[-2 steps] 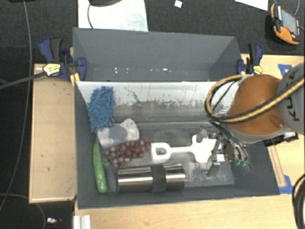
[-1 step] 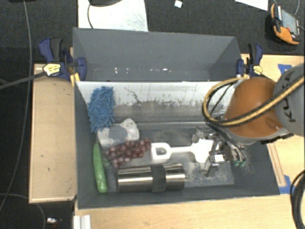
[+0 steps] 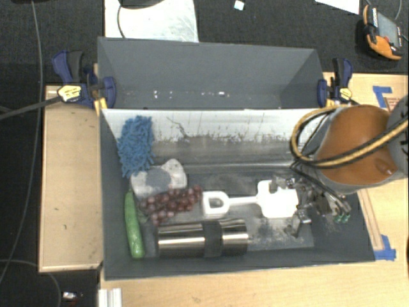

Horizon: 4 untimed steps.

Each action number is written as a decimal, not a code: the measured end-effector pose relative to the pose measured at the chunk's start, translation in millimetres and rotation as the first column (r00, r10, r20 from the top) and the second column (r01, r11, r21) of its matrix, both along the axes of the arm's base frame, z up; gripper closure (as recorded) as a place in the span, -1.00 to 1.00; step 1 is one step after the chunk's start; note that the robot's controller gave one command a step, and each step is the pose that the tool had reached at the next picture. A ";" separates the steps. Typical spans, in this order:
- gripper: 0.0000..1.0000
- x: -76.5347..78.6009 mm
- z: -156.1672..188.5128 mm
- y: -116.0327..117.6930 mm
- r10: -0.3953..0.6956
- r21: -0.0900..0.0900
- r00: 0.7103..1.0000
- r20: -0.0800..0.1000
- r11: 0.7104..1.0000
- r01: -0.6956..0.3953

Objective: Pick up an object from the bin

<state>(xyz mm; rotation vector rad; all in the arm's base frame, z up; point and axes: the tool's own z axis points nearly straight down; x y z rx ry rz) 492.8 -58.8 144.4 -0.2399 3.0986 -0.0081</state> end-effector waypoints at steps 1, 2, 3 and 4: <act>-1.00 -3.0 -37.5 21.9 -0.050 0.006 0.999 -0.014 0.999 0.050; -1.00 -0.6 -42.8 15.8 -0.064 0.007 0.998 -0.008 0.998 0.064; -1.00 3.4 -45.2 -38.6 0.036 0.002 0.999 -0.005 0.999 -0.036; -1.00 3.4 -45.4 -36.6 0.038 0.004 0.999 -0.006 0.999 -0.038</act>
Offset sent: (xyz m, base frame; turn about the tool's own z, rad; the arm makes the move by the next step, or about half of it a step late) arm 0.0018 -0.0147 -0.0731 0.1340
